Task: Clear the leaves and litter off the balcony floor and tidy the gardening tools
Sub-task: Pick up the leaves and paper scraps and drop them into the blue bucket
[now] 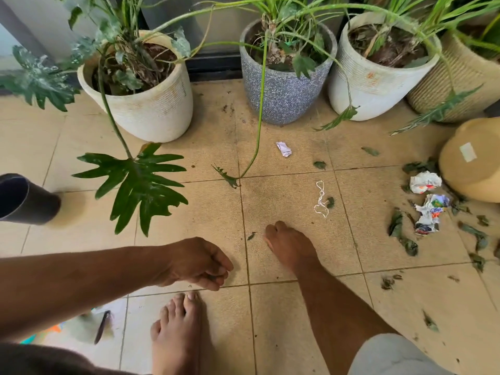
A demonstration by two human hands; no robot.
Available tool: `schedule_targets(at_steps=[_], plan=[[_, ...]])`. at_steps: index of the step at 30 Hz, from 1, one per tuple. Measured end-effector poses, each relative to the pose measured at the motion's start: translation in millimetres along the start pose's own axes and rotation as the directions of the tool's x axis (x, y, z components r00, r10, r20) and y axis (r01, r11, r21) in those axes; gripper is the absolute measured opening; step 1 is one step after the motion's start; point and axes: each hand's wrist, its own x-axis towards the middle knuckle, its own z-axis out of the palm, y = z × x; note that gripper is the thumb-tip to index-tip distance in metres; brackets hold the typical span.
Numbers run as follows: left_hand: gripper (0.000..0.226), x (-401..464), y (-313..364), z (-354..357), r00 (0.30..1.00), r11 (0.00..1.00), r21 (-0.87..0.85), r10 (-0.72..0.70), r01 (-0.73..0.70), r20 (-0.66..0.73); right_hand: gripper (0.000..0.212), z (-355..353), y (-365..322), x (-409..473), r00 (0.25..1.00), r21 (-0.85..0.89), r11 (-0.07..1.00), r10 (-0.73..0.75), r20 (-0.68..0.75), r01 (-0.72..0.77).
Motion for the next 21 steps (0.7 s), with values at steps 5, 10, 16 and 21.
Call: schedule_targets(at_steps=[5,10,16,21], plan=[[0.027,3,1,-2,0.999,1.000,-0.001,0.018,-0.018,0.030,0.034,-35,-5,39,0.908,0.544,0.727,0.335,0.252,-0.419],[0.035,5,11,-8,0.999,0.997,-0.072,0.030,-0.027,0.040,0.044,-77,-55,60,0.945,0.760,0.566,0.238,0.222,-0.321],[0.043,12,28,-21,0.994,0.953,-0.301,0.012,0.020,0.105,0.041,-107,-97,59,0.994,0.792,0.607,0.031,-0.104,0.064],[0.050,49,9,-18,0.964,0.926,-0.366,-0.175,0.093,-0.199,0.036,-107,-101,56,0.944,0.696,0.686,0.044,-0.328,0.210]])
